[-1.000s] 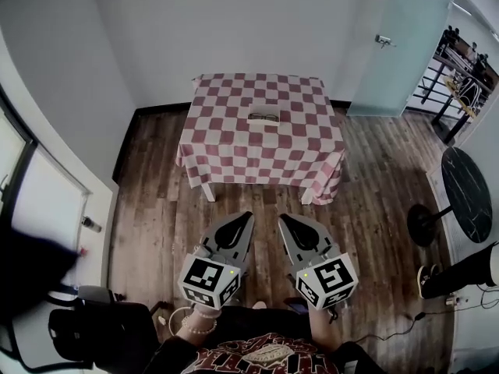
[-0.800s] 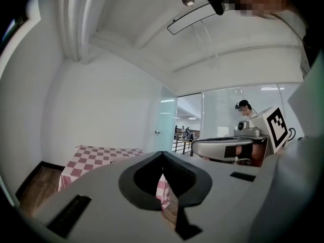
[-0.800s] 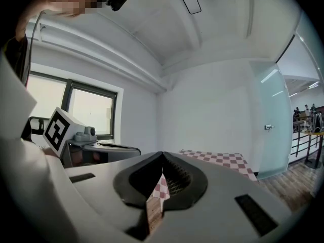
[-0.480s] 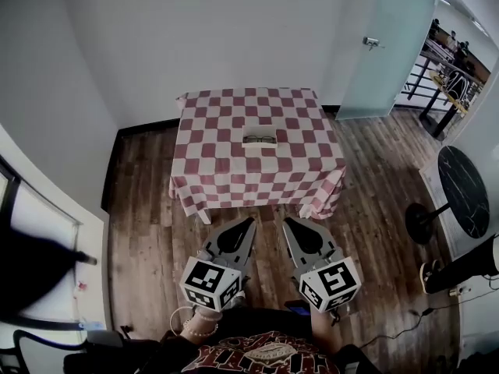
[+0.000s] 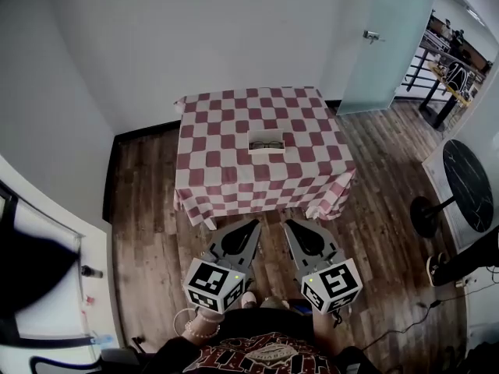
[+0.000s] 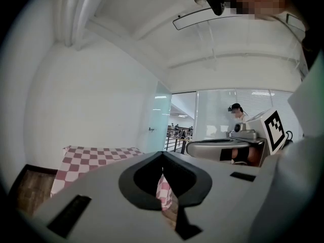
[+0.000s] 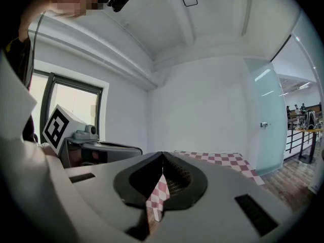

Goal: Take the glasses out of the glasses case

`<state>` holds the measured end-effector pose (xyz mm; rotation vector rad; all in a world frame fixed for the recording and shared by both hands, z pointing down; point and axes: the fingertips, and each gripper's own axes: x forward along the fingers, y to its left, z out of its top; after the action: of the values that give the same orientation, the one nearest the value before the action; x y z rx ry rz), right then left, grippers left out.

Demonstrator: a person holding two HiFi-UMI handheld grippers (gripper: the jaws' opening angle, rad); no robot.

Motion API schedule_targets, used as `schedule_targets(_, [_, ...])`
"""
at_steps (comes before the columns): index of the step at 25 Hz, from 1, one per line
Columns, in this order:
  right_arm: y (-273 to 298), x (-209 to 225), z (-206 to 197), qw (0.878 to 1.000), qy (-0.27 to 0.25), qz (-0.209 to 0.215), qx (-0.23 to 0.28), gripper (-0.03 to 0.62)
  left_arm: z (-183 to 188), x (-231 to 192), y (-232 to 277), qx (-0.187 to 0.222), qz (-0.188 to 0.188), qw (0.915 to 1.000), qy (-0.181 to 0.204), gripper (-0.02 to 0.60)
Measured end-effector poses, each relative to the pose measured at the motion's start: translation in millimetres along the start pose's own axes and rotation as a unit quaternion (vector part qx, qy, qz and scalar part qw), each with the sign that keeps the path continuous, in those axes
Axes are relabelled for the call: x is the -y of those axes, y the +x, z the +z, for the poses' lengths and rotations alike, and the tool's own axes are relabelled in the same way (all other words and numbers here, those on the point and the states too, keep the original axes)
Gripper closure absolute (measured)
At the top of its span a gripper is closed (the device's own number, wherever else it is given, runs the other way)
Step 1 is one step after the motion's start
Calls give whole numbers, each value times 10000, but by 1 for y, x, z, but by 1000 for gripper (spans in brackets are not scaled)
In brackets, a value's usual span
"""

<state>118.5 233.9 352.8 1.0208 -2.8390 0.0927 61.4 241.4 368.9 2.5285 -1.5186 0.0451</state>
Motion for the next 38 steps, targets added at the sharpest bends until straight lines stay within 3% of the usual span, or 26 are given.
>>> schedule_targets(10, [43, 34, -1, 9998, 130, 38, -161, 576, 3, -35, 38, -146, -42, 9998, -137, 575])
schedule_targets(24, [118, 125, 11, 9993, 64, 290, -224, 576, 27, -86, 146, -248, 175, 9994, -153, 575])
schedule_targets(38, [166, 195, 0, 9962, -122, 706, -492, 576, 23, -127, 213, -249, 704, 9969, -265, 575])
